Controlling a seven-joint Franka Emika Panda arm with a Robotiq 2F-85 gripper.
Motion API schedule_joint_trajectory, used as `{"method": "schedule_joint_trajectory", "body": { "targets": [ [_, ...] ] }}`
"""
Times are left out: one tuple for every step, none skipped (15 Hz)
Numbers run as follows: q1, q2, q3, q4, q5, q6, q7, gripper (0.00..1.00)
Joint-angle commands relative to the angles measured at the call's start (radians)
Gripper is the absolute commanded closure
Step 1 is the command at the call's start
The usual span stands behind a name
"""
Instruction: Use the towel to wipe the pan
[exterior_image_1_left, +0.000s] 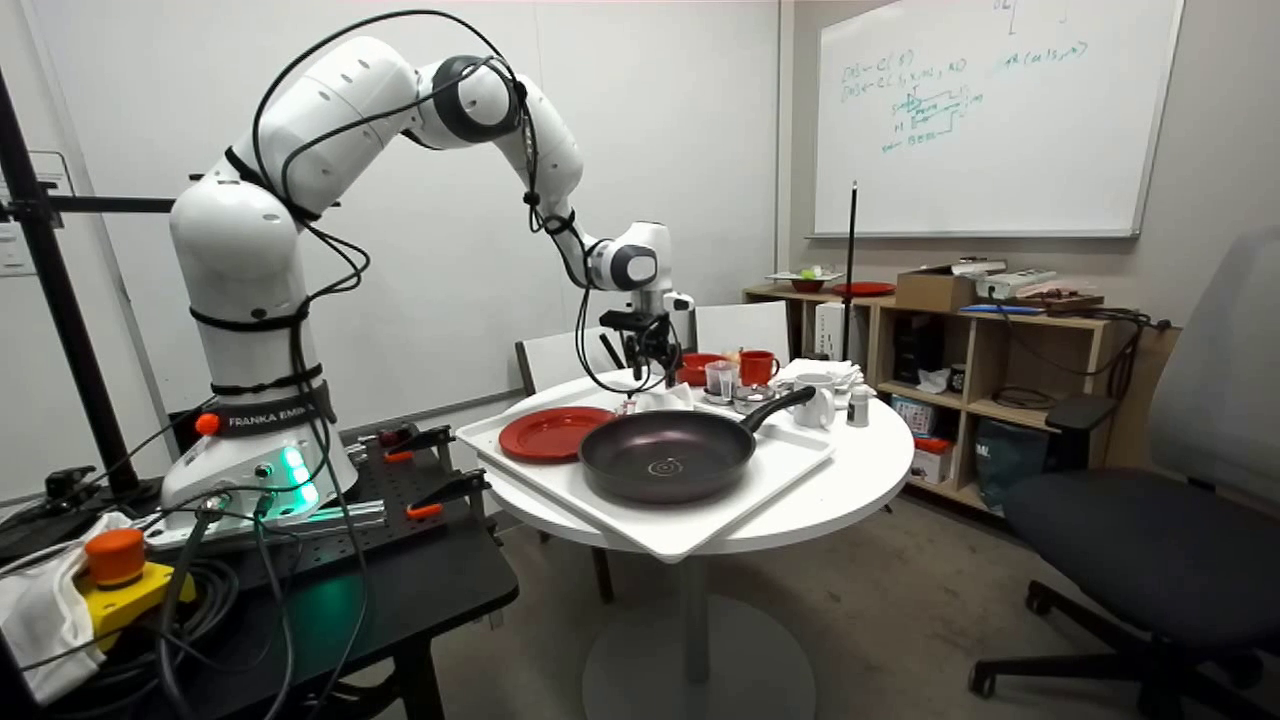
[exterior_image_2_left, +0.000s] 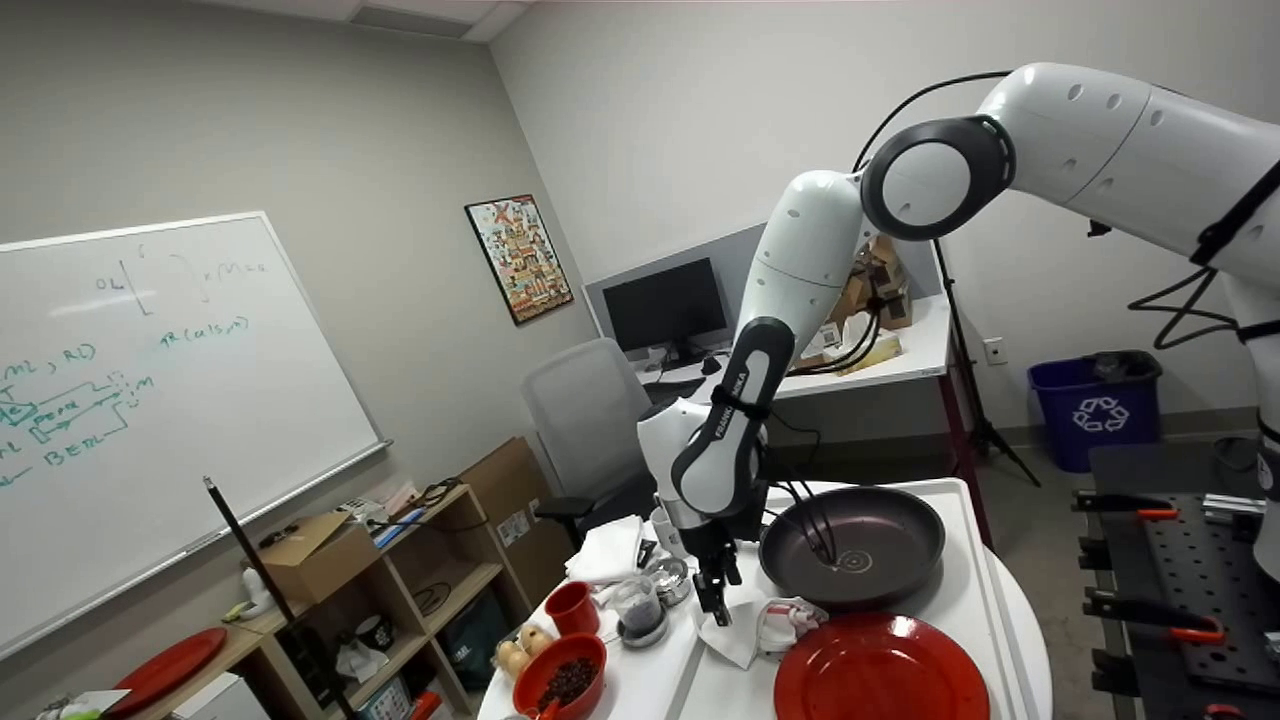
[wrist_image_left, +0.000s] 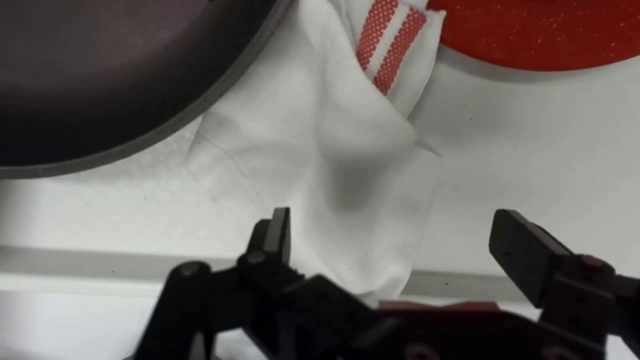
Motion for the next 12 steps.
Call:
{"method": "schedule_joint_trajectory", "body": {
  "targets": [
    [0.034,0.067,-0.035,0.085,-0.028,-0.025,0.076,0.0],
    [0.036,0.084,-0.042,0.109,-0.025,-0.037,0.092,0.0],
    [0.039,0.1,-0.051,0.13,-0.023,-0.041,0.112,0.0],
    [0.039,0.117,-0.055,0.154,-0.021,-0.057,0.123,0.0],
    [0.038,0.132,-0.059,0.175,-0.019,-0.07,0.132,0.0],
    [0.035,0.147,-0.06,0.195,-0.016,-0.084,0.139,0.0],
    [0.033,0.159,-0.061,0.212,-0.015,-0.097,0.144,0.0],
    [0.029,0.172,-0.06,0.23,-0.013,-0.11,0.144,0.0],
    [0.026,0.182,-0.057,0.245,-0.011,-0.125,0.142,0.0],
    [0.023,0.193,-0.052,0.26,-0.008,-0.141,0.139,0.0],
    [0.02,0.202,-0.047,0.273,-0.005,-0.154,0.134,0.0],
    [0.019,0.21,-0.043,0.284,-0.003,-0.166,0.131,0.0]
  ]
}}
